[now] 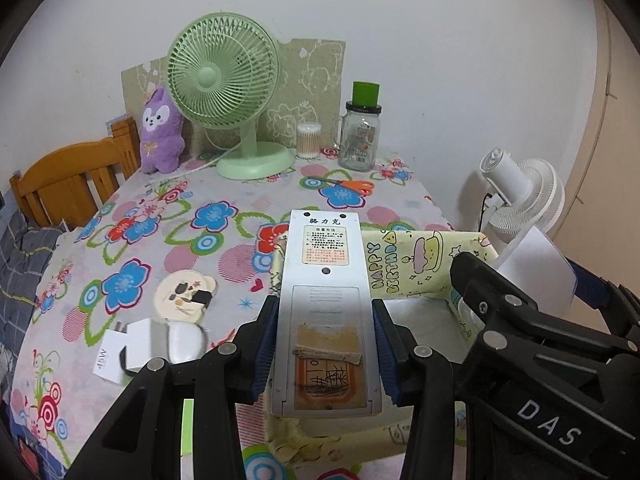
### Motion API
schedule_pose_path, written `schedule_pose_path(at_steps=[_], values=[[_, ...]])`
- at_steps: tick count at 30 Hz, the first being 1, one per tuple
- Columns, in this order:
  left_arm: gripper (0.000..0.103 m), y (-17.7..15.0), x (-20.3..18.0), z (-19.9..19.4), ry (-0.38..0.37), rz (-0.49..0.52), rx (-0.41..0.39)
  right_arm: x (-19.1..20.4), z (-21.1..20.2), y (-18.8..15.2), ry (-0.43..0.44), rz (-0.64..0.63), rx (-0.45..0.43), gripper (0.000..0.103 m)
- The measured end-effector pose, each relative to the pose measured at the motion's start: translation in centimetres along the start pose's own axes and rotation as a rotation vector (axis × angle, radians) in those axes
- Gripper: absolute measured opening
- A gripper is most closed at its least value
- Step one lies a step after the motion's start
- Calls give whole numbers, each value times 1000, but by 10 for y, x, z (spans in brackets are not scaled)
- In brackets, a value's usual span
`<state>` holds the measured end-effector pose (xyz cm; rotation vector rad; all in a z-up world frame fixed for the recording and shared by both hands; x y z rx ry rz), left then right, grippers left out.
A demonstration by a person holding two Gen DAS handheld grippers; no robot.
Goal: Organize rigid objects
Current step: 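Carry the remote with the left tool while the right tool carries the container toward the yellow box, then lower the remote into the yellow box with the left tool while the right tool releases the container inside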
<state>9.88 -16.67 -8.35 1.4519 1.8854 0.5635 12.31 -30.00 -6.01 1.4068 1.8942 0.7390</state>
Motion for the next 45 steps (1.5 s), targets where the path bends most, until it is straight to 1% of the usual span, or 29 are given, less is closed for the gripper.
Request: schedule_pose_path(at_steps=[7, 9, 13, 16, 17, 18, 19, 20, 21, 23, 24, 25, 27, 34, 37, 45], values=[[45, -3, -5, 19, 15, 4, 34, -6, 23, -5, 37, 16, 48, 99], [45, -4, -8, 20, 20, 15, 28, -5, 24, -5, 34, 7, 44, 99], [46, -7, -11, 24, -9, 9, 77, -3, 26, -4, 36, -8, 46, 99], [48, -10, -14, 26, 15, 16, 62, 1, 28, -4, 12, -42, 50, 99], [49, -11, -15, 25, 26, 25, 48, 2, 29, -4, 9, -46, 49, 99], [55, -10, -17, 22, 33, 36, 33, 2, 29, -3, 13, -45, 47, 99], [64, -10, -18, 20, 35, 45, 21, 2, 30, -2, 18, -42, 45, 99], [68, -9, -19, 18, 39, 54, 11, 2, 31, -1, 24, -40, 46, 99], [72, -8, -20, 16, 49, 63, -5, 2, 33, 0, 34, -37, 49, 99], [74, -4, -20, 15, 56, 71, -13, 1, 37, 1, 61, -21, 51, 99], [79, -2, -20, 17, 68, 77, -11, 0, 39, 2, 59, -17, 54, 99], [81, 0, -20, 19, 79, 81, -7, 1, 41, 3, 51, -19, 58, 99], [82, 3, -20, 24, 78, 89, 14, 2, 45, 5, 46, -22, 66, 99], [93, 9, -22, 35, 53, 124, 68, 2, 53, 11, 37, -25, 99, 100], [95, 9, -21, 38, 44, 127, 85, 3, 54, 12, 27, -31, 104, 103], [96, 9, -19, 37, 13, 148, 114, 6, 51, 10, 26, -20, 119, 103]])
Point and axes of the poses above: each gripper's, at about its wrist camera, not at the fingertips, and z roughly the way its jaws point, x to its left, y to its top, the point moved 1 cm from there along z, roughly the way its jaws point, and after that the axes turned 15 degrees about -z, right-handed, at the moved point
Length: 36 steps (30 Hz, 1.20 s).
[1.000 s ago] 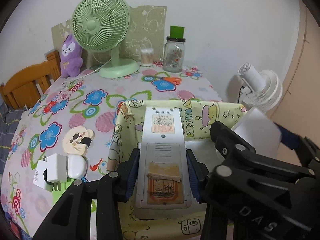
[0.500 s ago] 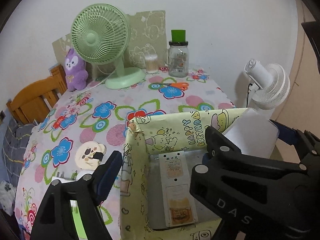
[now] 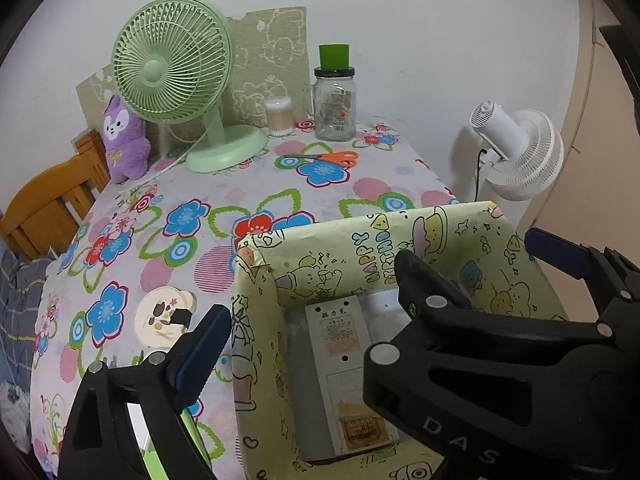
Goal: Organize rigid objects
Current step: 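Lower the remote into the yellow box with the left tool while the right tool releases the container inside, then withdraw both open tools from the box toward the chargers on the table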
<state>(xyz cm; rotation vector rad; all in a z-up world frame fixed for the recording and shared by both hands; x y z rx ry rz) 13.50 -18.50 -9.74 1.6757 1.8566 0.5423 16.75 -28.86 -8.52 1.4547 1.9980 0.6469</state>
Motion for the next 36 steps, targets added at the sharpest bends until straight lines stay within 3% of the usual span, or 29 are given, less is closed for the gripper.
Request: schedule_pose_path(at_steps=[25, 31, 36], values=[[96, -9, 15, -37, -112, 74, -14, 24, -52, -9, -129, 49, -14, 103], [95, -12, 19, -48, -134, 94, -27, 31, -70, -11, -202, 38, -30, 103], [95, -14, 27, -60, -147, 104, -40, 40, -82, -11, -185, 41, -45, 103]])
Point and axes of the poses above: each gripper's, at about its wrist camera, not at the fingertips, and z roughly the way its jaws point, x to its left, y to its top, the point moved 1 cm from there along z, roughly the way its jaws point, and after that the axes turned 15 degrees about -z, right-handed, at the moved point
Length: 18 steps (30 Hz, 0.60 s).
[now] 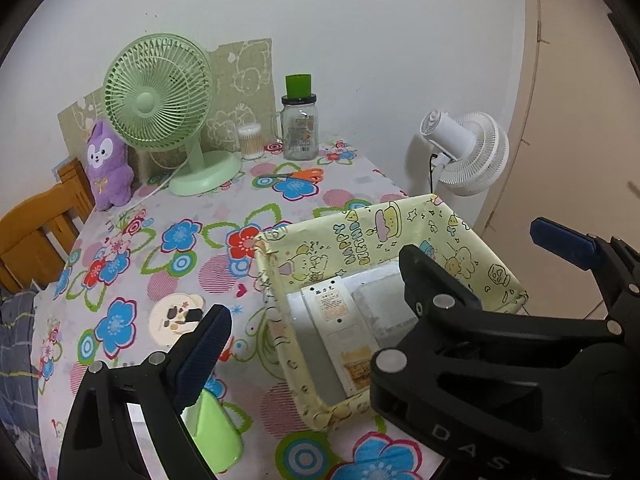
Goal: Organize rigid objects
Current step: 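Withdraw both open tools from the box toward the chargers on the table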
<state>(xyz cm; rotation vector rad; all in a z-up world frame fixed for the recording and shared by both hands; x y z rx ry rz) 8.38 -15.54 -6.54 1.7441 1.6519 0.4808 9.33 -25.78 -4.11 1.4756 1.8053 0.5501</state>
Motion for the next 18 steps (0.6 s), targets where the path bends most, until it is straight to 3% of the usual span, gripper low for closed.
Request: schedule_pose_path(at_steps=[18], values=[[95, -9, 51, -40, -10, -37, -43, 53, -38, 5, 56, -48, -59, 103]])
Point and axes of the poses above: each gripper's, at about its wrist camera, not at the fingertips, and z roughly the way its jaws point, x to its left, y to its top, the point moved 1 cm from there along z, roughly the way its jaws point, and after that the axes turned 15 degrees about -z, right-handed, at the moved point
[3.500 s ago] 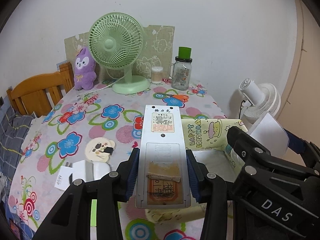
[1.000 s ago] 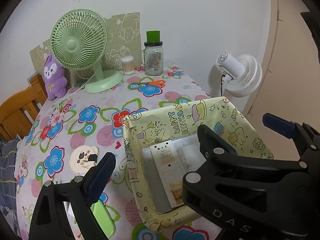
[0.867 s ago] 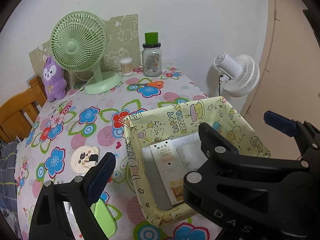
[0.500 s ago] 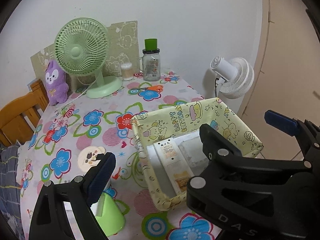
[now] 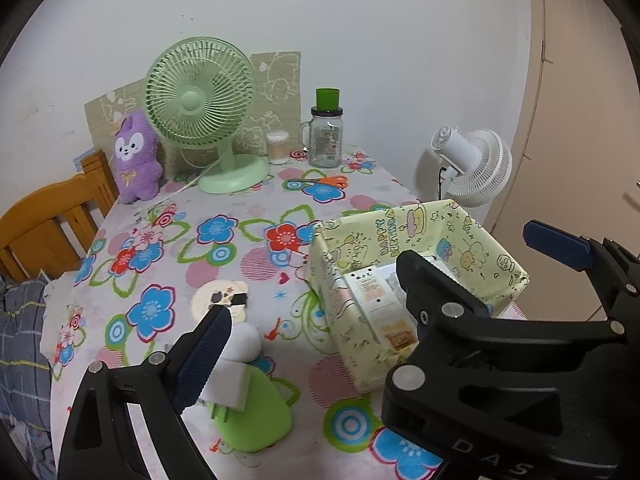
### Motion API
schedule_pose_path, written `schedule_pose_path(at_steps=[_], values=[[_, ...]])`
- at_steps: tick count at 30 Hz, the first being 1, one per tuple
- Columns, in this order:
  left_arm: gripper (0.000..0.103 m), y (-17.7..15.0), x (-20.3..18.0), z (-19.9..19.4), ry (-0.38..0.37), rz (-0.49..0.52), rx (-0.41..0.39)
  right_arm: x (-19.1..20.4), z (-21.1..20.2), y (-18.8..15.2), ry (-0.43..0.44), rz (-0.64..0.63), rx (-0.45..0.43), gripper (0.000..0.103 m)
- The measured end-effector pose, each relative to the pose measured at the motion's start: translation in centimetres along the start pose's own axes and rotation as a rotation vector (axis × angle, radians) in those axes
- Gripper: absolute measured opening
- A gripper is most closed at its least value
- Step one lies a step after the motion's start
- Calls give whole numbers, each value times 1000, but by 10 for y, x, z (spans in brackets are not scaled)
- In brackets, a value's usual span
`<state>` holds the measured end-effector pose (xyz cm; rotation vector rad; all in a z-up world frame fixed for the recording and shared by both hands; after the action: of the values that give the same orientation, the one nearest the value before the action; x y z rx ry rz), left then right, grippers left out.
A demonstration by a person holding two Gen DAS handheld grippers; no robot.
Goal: Organize rigid objects
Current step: 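Withdraw both open tools from the box toward the chargers on the table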
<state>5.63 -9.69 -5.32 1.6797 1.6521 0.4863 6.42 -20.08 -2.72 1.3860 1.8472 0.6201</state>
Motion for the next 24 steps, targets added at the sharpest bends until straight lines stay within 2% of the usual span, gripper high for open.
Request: schedule_pose_path(at_steps=[17, 24], values=[[95, -4, 42, -26, 7, -29, -25, 44, -21, 10, 25, -41, -35, 103], [95, -7, 63, -32, 15, -45, -30, 66, -21, 11, 63, -38, -32, 103]])
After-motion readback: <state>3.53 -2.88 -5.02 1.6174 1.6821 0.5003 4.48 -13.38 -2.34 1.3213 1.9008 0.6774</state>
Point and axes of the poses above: each gripper's, at about its wrist camera, not at the fingertips, and z roughly the way its jaws point, x to its left, y to its top, the point moved 1 cm from there along z, roughly the way its jaws point, and after that the axes turned 15 degrees about -z, right-handed, at the moved point
